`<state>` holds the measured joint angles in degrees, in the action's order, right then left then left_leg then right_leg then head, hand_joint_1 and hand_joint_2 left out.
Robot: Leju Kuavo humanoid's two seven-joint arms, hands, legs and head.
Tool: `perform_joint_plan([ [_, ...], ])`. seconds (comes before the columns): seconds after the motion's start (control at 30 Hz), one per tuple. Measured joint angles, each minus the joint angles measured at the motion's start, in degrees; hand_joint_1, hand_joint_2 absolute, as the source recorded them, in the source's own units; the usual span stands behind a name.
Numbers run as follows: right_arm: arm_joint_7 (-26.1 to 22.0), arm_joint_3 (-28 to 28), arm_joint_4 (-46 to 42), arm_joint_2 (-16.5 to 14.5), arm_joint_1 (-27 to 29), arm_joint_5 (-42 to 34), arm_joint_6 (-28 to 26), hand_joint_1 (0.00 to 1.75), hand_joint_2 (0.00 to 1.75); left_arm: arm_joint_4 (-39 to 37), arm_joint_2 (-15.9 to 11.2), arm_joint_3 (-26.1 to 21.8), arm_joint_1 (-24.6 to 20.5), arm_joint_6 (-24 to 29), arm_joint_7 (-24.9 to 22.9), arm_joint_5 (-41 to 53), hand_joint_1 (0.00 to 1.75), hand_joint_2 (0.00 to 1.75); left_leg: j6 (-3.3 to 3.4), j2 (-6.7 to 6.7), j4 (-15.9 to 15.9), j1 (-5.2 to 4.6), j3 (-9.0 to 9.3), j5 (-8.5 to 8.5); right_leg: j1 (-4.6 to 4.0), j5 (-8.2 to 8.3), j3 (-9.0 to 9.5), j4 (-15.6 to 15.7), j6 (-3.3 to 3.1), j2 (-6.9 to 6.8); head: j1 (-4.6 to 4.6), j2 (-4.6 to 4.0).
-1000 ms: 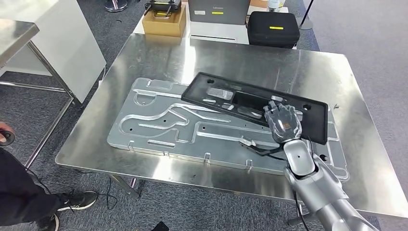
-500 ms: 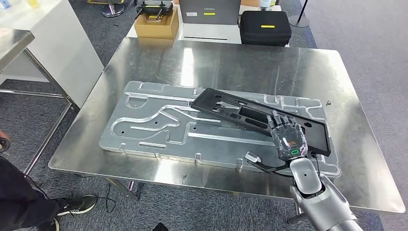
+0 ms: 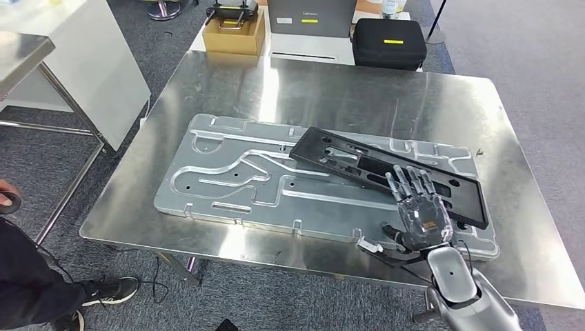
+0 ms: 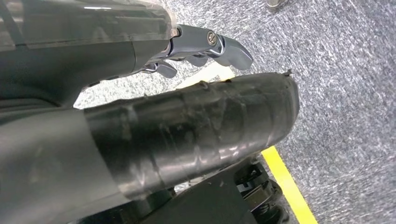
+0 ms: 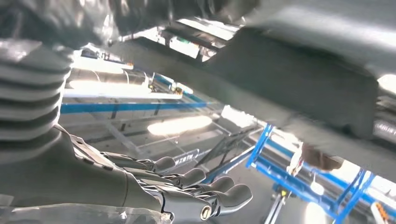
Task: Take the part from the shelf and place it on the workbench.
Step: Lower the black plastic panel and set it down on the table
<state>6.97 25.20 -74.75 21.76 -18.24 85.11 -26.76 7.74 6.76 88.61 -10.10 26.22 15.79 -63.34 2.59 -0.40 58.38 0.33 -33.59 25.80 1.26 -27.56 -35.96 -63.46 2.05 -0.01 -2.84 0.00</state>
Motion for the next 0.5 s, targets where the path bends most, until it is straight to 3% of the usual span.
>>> perform_joint_plan([
  [0.07, -0.2, -0.8, -2.5, 1.3, 1.2, 0.0, 0.3, 0.00, 0.00, 0.0, 0.0, -0.1, 0.1, 0.0, 0.2, -0.1, 0.00, 0.00, -0.49, -0.05, 0.3, -0.21, -0.12, 0.27, -0.28, 0.87, 1.96, 4.0, -0.47, 0.02, 0.04, 0.00],
  [0.2, 0.0, -2.0, -6.8, 3.5, 4.4, -0.1, 0.2, 0.00, 0.00, 0.0, -0.1, -0.3, 0.3, 0.4, 0.6, -0.8, 0.00, 0.00, -1.65, 0.04, 1.4, -0.19, -0.44, 1.34, -0.12, 0.95, 2.11, 4.4, -1.72, 0.12, 0.11, 0.00],
  [0.23, 0.1, -2.9, -8.6, 4.2, 6.1, -0.2, -0.2, 0.00, 0.00, 0.0, -0.1, -0.5, 0.3, 0.7, 0.8, -1.1, 0.00, 0.00, -1.95, 0.06, 3.4, -0.12, -1.24, 2.75, 0.03, 0.95, 2.21, 4.5, -2.05, -0.06, 0.15, 0.00],
  [0.33, 0.1, -7.2, -15.1, 5.6, 12.6, -1.0, -3.0, 0.00, 0.00, 0.0, -0.2, -0.8, 0.9, 1.5, 1.2, -1.8, 0.00, 0.00, -2.58, 0.11, 14.0, 0.12, -5.79, 8.20, -0.09, 0.76, 2.28, 4.5, -2.59, -0.71, 0.21, -0.01],
  [0.37, -0.6, -8.6, -17.2, 5.6, 14.7, -2.0, -4.7, 0.00, 0.00, 0.0, -0.2, -0.9, 1.2, 1.8, 1.2, -2.1, 0.00, 0.00, -2.66, 0.11, 16.2, 0.15, -6.75, 8.76, -0.14, 0.70, 2.31, 4.5, -2.65, -0.77, 0.21, -0.01],
  [0.4, -1.9, -9.9, -19.2, 5.3, 16.7, -3.6, -6.8, 0.00, 0.00, 0.0, -0.2, -1.1, 1.5, 2.2, 1.2, -2.3, 0.00, 0.00, -2.65, 0.12, 16.3, 0.18, -6.68, 8.13, -0.17, 0.64, 2.38, 4.5, -2.69, -0.73, 0.21, -0.01],
  [0.43, -3.8, -11.1, -21.3, 4.5, 18.7, -6.0, -8.8, 0.00, 0.00, 0.0, -0.2, -1.2, 1.7, 2.6, 1.3, -2.5, 0.00, 0.00, -2.54, 0.11, 14.1, 0.18, -5.55, 6.50, -0.19, 0.57, 2.53, 4.5, -2.69, -0.65, 0.21, -0.01],
  [0.5, -9.2, -13.4, -25.6, 1.7, 21.8, -12.4, -11.8, 0.00, 0.00, 0.0, -0.3, -1.5, 1.8, 3.2, 1.4, -3.0, 0.00, 0.00, -2.02, 0.06, 6.3, 0.08, -1.57, 2.70, -0.31, 0.40, 2.88, 4.4, -2.61, -0.44, 0.20, 0.00],
])
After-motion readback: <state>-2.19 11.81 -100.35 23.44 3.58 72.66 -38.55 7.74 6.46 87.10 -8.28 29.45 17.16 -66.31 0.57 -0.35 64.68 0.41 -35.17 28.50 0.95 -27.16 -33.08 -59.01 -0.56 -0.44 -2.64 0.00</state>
